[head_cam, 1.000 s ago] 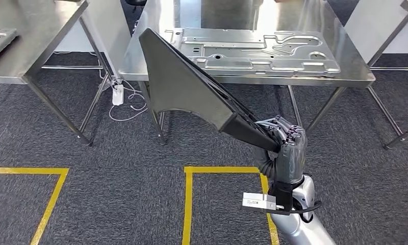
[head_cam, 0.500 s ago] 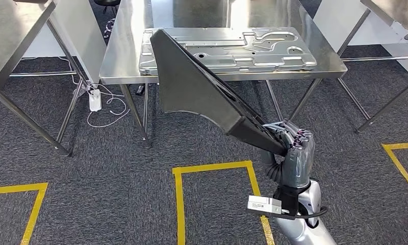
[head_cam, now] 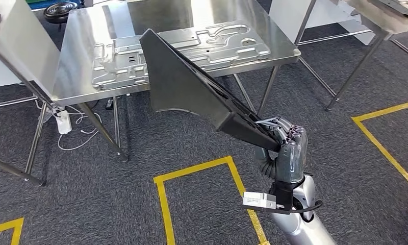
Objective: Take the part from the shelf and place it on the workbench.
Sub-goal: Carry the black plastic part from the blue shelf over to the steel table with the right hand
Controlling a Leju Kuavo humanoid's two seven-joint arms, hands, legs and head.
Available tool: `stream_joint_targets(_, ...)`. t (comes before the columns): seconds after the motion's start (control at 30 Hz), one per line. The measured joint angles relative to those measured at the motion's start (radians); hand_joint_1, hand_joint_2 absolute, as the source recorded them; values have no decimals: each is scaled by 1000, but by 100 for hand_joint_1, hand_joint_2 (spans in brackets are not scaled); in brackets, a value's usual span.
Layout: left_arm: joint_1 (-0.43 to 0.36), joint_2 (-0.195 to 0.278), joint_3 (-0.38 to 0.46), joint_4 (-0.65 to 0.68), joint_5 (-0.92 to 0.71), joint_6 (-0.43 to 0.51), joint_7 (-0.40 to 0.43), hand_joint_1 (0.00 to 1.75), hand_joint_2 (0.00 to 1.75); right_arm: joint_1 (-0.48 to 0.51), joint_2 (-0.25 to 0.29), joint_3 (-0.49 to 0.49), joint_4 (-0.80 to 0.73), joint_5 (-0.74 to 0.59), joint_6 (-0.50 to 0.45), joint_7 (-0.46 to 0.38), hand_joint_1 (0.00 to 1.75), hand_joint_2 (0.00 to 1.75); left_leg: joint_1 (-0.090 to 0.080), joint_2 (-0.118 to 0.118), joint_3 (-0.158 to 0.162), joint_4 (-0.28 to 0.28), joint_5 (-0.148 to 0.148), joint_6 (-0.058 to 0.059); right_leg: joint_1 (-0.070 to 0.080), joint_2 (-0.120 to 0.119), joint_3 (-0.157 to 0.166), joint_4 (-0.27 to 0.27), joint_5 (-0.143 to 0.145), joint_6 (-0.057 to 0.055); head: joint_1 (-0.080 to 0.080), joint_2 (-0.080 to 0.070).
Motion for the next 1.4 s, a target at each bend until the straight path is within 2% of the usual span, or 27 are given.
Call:
stream_joint_targets(0.03,-1,0,1,0,-1,0,0,0,175,0,0,0,0,0,0,0,175,175,2,-8,23,-60,41,0,-1,13,3,1,-2,2,-2,0)
stream_joint_targets(0.1,-2,0,2,0,-2,0,1,0,175,0,0,0,0,0,0,0,175,175,10,-50,70,-181,96,1,0,37,5,6,-7,10,-9,0)
stream_joint_targets(0.17,-2,-1,3,1,-3,0,1,0,175,0,0,0,0,2,0,1,175,175,11,-76,87,-227,102,5,-1,55,-1,7,-7,21,-9,0)
stream_joint_targets(0.23,-4,-2,4,1,-5,0,0,0,175,3,0,-1,0,3,-1,1,175,175,8,-61,89,-233,104,16,-5,69,-4,3,-3,33,-7,0)
stream_joint_targets(0.3,-4,-4,4,0,-8,0,-1,0,175,3,0,-2,0,4,-2,1,175,175,11,-40,95,-239,106,29,-3,41,-18,26,-18,41,1,0)
stream_joint_targets(0.37,-2,-6,4,0,-9,0,-1,0,175,1,0,-2,0,4,-3,1,175,175,12,-14,99,-242,104,36,1,-9,-69,122,-64,45,18,0)
stream_joint_targets(0.43,0,-6,4,1,-10,0,0,0,175,3,0,-2,0,4,-3,1,175,175,11,13,100,-242,101,40,-1,-30,-134,239,-103,46,32,0)
stream_joint_targets(0.47,0,-6,4,1,-10,0,0,0,175,5,0,-2,0,4,-3,1,175,175,11,25,101,-242,99,40,-2,-34,-148,260,-99,47,37,0)
stream_joint_targets(0.5,0,-5,5,1,-10,0,0,0,175,6,0,-2,0,4,-3,1,175,175,12,36,104,-242,96,39,-3,-38,-143,244,-78,47,42,0)
stream_joint_targets(0.53,1,-5,5,1,-11,0,0,0,175,7,0,-2,0,4,-3,1,175,175,13,46,108,-242,93,36,-4,-46,-117,191,-45,47,46,0)
stream_joint_targets(0.6,1,-4,6,2,-13,0,1,0,175,6,0,-2,0,5,-3,1,175,175,10,62,117,-242,85,26,0,-82,-53,64,7,48,54,0)
stream_joint_targets(0.67,3,-3,6,3,-15,0,1,0,175,6,0,-2,0,6,-4,1,175,175,2,74,125,-246,79,17,6,-103,-25,6,16,45,52,0)
stream_joint_targets(0.73,4,-2,6,3,-17,1,1,0,175,8,-1,-2,-1,6,-5,2,175,175,-3,86,135,-254,76,9,6,-87,-24,4,14,36,44,0)
stream_joint_targets(0.8,3,-1,6,3,-18,1,1,0,175,8,-1,-3,-2,6,-6,2,175,175,-1,68,135,-236,58,2,-1,-70,-19,0,14,24,35,0)
stream_joint_targets(0.83,3,-1,6,3,-19,2,0,0,175,7,-1,-3,-2,7,-6,2,175,175,0,49,120,-198,35,0,-6,-61,-16,-2,13,17,28,0)
stream_joint_targets(0.9,0,-1,6,3,-20,3,-3,0,175,6,0,-2,-3,7,-6,2,175,175,0,12,57,-68,-24,1,-6,-43,-13,-2,10,7,12,0)
stream_joint_targets(0.93,-1,-1,6,3,-21,3,-5,0,175,7,0,-2,-3,7,-6,2,175,175,-1,5,23,-5,-44,1,-4,-33,-12,-2,9,5,5,0)
stream_joint_targets(0.97,-1,-1,6,3,-22,3,-6,0,175,8,0,-2,-3,7,-6,2,175,175,-2,3,1,31,-46,1,-4,-20,-10,-2,8,3,2,0)
stream_joint_targets(1.0,-3,-1,6,3,-23,3,-7,0,175,8,0,-2,-3,7,-6,2,175,175,-1,2,-4,28,-29,2,-3,-7,-7,-2,6,3,-1,0)
stream_joint_targets(1.03,-4,-1,6,3,-24,3,-7,0,175,8,0,-2,-3,7,-6,2,175,175,0,-2,10,-14,6,3,-4,6,-3,-1,4,5,-3,0)
stream_joint_targets(1.1,-4,-1,6,3,-26,3,-7,0,175,8,0,-2,-3,6,-6,2,175,175,6,-34,61,-149,80,4,-3,32,3,2,-2,13,-9,0)
stream_joint_targets(1.13,-5,-1,6,3,-26,3,-7,0,175,7,0,-2,-3,6,-6,2,175,175,8,-51,80,-199,99,5,-2,43,4,4,-4,19,-11,0)
stream_joint_targets(1.17,-5,-1,6,3,-26,3,-7,0,175,6,0,-2,-3,6,-6,2,175,175,9,-63,90,-225,105,8,-2,53,3,4,-6,24,-12,0)
stream_joint_targets(1.23,-6,-1,6,3,-27,2,-7,0,175,7,0,-2,-3,6,-6,2,175,175,7,-54,93,-231,102,20,-4,69,1,0,-5,35,-11,0)
stream_joint_targets(1.27,-7,-2,6,3,-27,2,-8,0,175,8,0,-2,-3,6,-6,2,175,175,7,-45,95,-233,102,27,-4,62,0,0,-5,39,-10,0)
stream_joint_targets(1.33,-7,-3,6,3,-28,2,-8,0,175,5,0,-2,-3,6,-6,2,175,175,9,-25,103,-238,101,39,-1,19,-22,39,-23,45,-1,0)
stream_joint_targets(1.4,-4,-3,6,3,-29,2,-9,0,175,2,0,-2,-3,6,-6,1,175,175,9,-2,110,-239,94,47,2,-25,-87,154,-68,48,16,0)
